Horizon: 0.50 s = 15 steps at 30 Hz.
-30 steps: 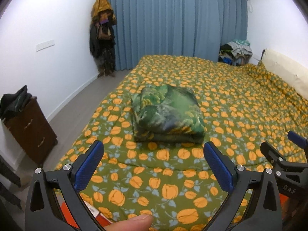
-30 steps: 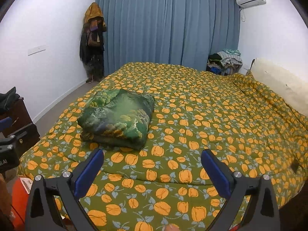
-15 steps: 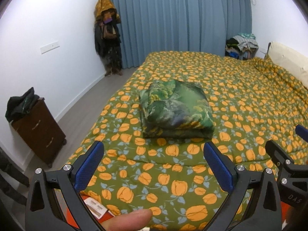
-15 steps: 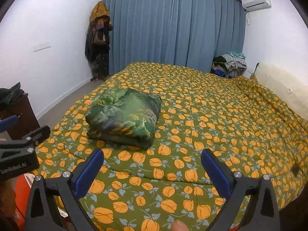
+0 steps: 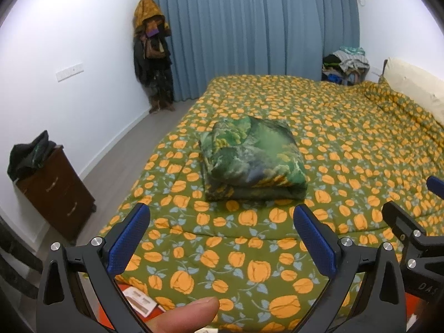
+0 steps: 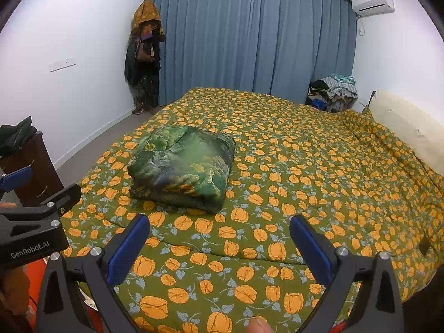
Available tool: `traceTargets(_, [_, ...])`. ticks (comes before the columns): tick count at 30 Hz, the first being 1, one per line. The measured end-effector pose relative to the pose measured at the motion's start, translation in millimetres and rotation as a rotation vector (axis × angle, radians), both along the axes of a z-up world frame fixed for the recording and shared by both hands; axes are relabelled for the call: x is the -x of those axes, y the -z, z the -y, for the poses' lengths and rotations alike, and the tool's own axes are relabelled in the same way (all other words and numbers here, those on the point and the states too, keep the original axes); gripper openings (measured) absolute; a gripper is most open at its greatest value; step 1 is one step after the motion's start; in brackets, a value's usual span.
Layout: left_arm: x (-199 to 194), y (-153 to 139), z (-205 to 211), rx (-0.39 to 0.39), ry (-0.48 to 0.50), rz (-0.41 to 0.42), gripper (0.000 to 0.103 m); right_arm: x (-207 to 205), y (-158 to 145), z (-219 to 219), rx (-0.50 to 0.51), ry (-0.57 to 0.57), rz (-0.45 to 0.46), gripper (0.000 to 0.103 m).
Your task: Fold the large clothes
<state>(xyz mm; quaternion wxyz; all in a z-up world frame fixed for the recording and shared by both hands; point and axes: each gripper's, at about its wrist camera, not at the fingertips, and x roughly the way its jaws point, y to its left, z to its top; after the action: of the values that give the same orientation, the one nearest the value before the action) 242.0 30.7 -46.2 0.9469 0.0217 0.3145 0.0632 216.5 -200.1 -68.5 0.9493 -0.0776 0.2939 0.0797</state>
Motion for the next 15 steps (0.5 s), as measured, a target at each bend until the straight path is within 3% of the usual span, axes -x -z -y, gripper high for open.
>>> traceTargets(15, [0.4, -3.3, 1.0, 0.024, 0.018, -0.004, 0.103, 2.8, -0.6, -3.2, 0.001, -0.001, -0.012, 0.102])
